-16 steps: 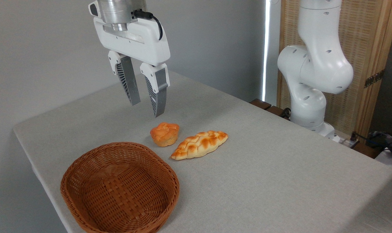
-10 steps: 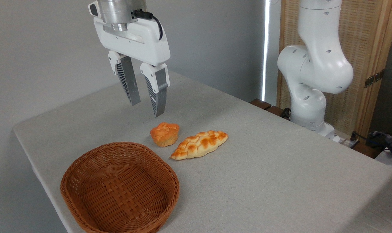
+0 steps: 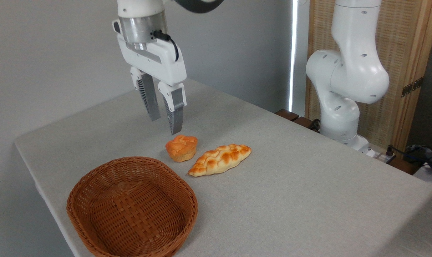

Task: Put bread into the basket
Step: 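Lower the open gripper down onto the small round orange bun, then close the gripper on the round bun and lift it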

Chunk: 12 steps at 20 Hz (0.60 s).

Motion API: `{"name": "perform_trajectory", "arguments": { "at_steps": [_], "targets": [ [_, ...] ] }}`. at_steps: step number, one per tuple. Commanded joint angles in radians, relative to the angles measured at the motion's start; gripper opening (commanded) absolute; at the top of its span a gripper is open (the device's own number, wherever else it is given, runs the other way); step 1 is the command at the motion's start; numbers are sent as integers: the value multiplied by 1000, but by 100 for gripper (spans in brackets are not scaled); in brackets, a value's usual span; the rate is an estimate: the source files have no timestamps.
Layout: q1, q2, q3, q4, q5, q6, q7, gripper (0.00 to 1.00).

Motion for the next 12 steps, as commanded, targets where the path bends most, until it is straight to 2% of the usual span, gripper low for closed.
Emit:
{"name": "perform_trajectory", "arguments": {
  "at_steps": [1, 3, 7, 10, 12],
  "targets": [
    [-8, -30, -61, -108, -20, 59, 10, 100],
    [-15, -33, -99, -206, -20, 176, 8, 100],
    [-25, -30, -145, -290, -20, 220, 8, 100],
    [-25, -27, -150, -308, -20, 237, 8, 100],
    [-25, -19, -172, -345, -17, 306, 8, 100]
  ]
}}
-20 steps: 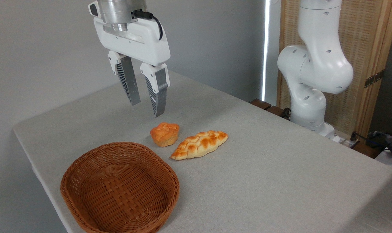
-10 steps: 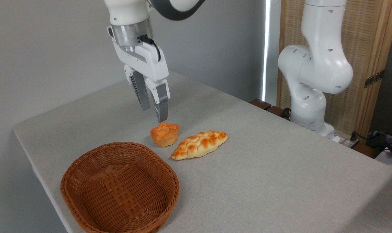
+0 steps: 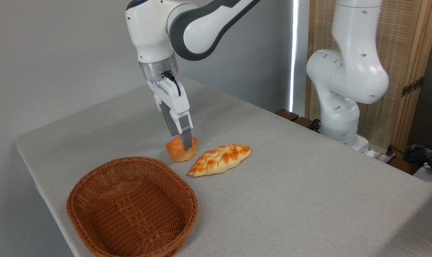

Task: Put bread into the basket
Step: 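Close the gripper on the round bun and lift it, then carry the held bun over the wicker basket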

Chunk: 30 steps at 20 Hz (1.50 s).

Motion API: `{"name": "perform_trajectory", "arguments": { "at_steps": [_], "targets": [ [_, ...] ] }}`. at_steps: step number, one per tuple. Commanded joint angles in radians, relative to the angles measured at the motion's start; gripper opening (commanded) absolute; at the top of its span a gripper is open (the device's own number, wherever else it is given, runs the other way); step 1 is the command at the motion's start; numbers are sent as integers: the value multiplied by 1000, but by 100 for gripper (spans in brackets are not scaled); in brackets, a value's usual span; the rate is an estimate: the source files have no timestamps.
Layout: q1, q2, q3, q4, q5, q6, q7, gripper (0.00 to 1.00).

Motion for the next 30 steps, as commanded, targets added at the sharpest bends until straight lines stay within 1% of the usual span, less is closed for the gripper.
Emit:
{"name": "perform_trajectory", "arguments": {
  "at_steps": [1, 2, 3, 4, 5, 6, 7, 8, 11, 12, 14, 17, 18, 19, 20, 21, 22, 23, 24, 25, 27, 28, 30],
  "targets": [
    [0, -14, -17, -69, -14, 106, 9, 100],
    [0, -13, -18, -77, -10, 110, 9, 98],
    [0, -13, -18, -80, -8, 110, 9, 89],
    [0, -13, -18, -80, -8, 110, 9, 77],
    [0, -13, -18, -80, -10, 110, 9, 63],
    [0, -13, -18, -80, -10, 110, 10, 54],
    [0, -13, -17, -80, -10, 110, 10, 52],
    [0, -13, -18, -78, -10, 110, 10, 47],
    [0, -14, -18, -77, -10, 108, 18, 47],
    [1, -17, -17, -75, -10, 107, 36, 47],
    [3, -36, -8, -65, -20, 78, 70, 38],
    [6, -24, 0, 29, -24, -37, 76, 38],
    [8, -25, 12, 43, -24, -51, 82, 38],
    [8, -25, 38, 72, -31, -82, 102, 38],
    [8, -24, 49, 108, -52, -109, 116, 38],
    [8, -4, 92, 179, -82, -138, 130, 39],
    [8, 30, 139, 260, -123, -140, 133, 42],
    [8, 79, 184, 347, -179, -137, 135, 44],
    [8, 107, 208, 389, -195, -128, 144, 45],
    [8, 136, 230, 424, -197, -110, 188, 48],
    [8, 151, 248, 426, -197, -23, 260, 53],
    [8, 171, 249, 422, -189, 23, 292, 61],
    [8, 199, 249, 422, -186, 64, 312, 67]
  ]
}}
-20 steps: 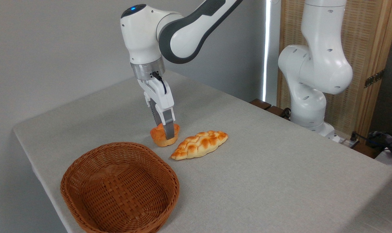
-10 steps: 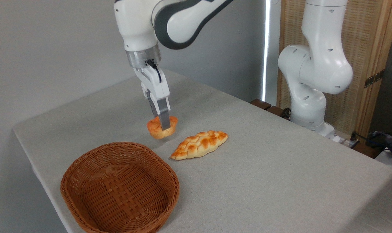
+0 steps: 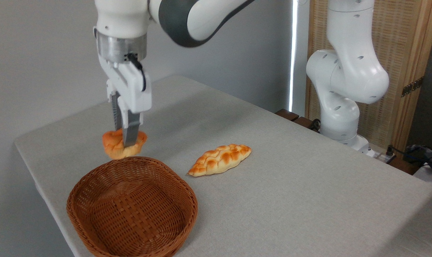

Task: Put bread into the basket

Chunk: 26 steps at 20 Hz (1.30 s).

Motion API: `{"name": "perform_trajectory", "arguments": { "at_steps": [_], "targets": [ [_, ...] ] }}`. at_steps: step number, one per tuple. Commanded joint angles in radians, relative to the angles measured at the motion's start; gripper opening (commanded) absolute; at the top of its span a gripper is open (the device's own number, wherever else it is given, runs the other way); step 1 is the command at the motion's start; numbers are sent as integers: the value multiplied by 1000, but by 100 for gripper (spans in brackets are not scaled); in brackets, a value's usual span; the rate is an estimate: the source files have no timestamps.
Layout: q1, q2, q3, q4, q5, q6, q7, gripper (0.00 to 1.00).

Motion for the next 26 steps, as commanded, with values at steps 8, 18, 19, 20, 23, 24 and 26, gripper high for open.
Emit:
{"name": "perform_trajectory", "arguments": {
  "at_steps": [8, 18, 19, 20, 23, 24, 26],
  "targets": [
    [-10, 66, 7, 15, 38, 64, 45, 100],
    [-10, 65, -4, 22, 59, 62, 25, 100],
    [-10, 48, -7, 24, 59, 58, 2, 100],
    [-12, 25, -21, 26, 61, 47, -53, 100],
    [-6, -21, -30, 62, 69, -165, -247, 100],
    [6, -21, -32, 87, 72, -232, -260, 100],
    [74, -23, -47, 134, 94, -377, -254, 100]
  ]
}}
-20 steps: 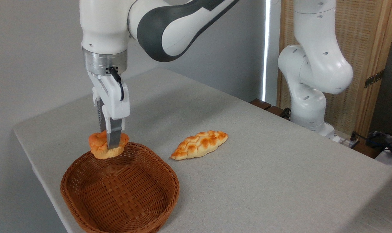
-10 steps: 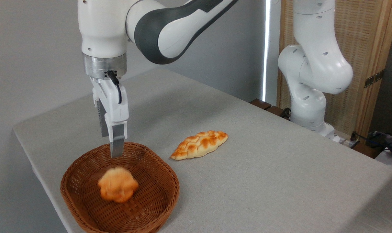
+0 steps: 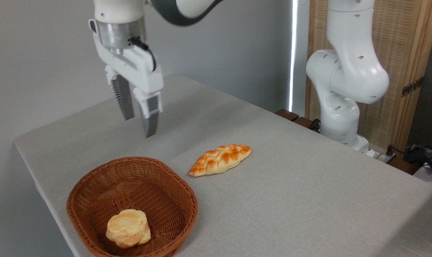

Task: Put bread into the basket

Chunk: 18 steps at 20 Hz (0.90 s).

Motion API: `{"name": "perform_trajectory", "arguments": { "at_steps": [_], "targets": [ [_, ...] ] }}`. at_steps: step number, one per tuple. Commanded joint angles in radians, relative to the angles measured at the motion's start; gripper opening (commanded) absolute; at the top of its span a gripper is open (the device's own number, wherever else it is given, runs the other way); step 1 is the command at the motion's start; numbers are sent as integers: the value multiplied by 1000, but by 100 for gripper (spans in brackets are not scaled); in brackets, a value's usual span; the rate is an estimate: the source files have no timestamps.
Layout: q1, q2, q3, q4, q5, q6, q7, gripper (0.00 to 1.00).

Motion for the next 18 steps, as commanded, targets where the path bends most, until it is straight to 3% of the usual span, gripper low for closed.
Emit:
{"name": "perform_trajectory", "arguments": {
  "at_steps": [1, 2, 13, 16, 18],
  "targets": [
    [89, -1, -34, 63, 61, -145, -19, 100],
    [106, -6, -49, 69, 89, -154, -24, 100],
    [109, -38, -17, 69, 92, -154, -27, 100],
    [109, -37, -17, 72, 155, -154, -27, 100],
    [109, -37, -17, 72, 157, -156, -27, 100]
  ]
}}
